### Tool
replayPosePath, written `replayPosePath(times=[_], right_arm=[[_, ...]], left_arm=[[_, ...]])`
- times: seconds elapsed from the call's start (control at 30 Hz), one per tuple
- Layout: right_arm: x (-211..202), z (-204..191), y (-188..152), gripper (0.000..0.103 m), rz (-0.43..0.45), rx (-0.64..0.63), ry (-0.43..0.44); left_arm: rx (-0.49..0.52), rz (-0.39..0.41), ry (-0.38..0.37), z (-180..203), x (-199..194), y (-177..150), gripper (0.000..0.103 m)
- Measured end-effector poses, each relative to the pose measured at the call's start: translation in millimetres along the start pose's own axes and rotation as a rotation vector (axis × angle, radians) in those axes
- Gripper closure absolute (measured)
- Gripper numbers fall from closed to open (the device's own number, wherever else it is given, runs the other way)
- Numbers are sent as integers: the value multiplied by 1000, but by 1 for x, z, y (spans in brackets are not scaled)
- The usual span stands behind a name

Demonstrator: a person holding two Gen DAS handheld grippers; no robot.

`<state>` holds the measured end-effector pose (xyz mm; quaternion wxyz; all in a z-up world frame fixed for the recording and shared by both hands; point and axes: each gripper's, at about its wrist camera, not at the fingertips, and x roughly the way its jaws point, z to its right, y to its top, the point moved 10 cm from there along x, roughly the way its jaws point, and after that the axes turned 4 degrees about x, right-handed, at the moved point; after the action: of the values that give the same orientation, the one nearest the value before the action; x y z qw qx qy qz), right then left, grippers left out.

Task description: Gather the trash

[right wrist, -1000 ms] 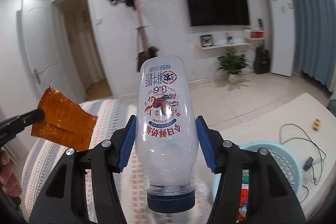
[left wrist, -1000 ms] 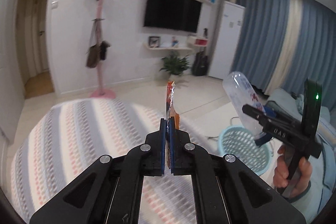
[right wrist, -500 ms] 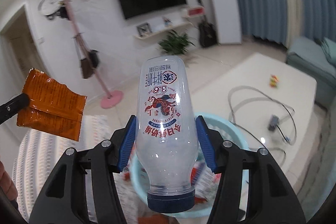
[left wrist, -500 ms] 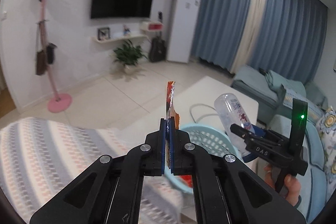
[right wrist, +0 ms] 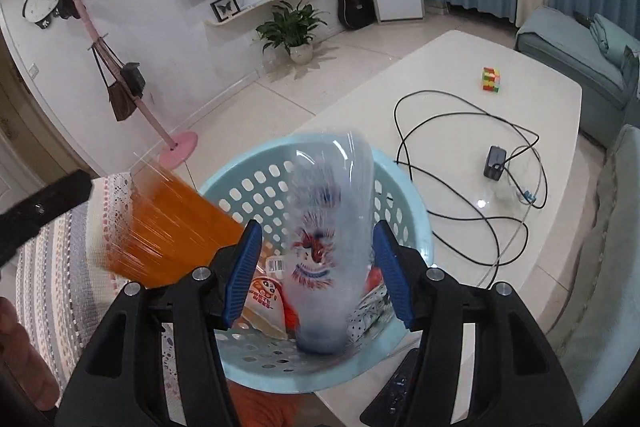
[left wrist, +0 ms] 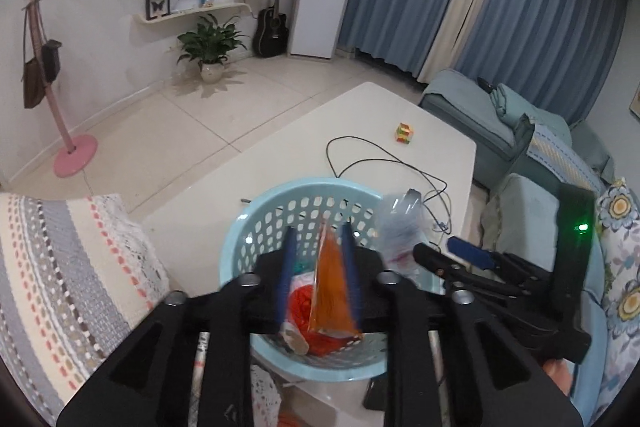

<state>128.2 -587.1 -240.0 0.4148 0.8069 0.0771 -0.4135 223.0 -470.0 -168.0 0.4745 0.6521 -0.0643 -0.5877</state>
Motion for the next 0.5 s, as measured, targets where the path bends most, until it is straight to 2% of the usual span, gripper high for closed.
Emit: replayPosePath(times=[0.23,0.33,0.43,0.5], right_arm=[[-35,-4,1,47,43,-25,21],[-54,-16,-3,46,67,-60,23],[-79,-31,-7,38,103,-92,36],[-93,-39,-9,37,127,-105,44]], left_arm=[[-6,51,27,2,-43,-12,42],[-7,90,58,2,-70,-19,33],[-10,139,93,2,-102,-24,23],[-16,175,129,-1,-124,-29,21]])
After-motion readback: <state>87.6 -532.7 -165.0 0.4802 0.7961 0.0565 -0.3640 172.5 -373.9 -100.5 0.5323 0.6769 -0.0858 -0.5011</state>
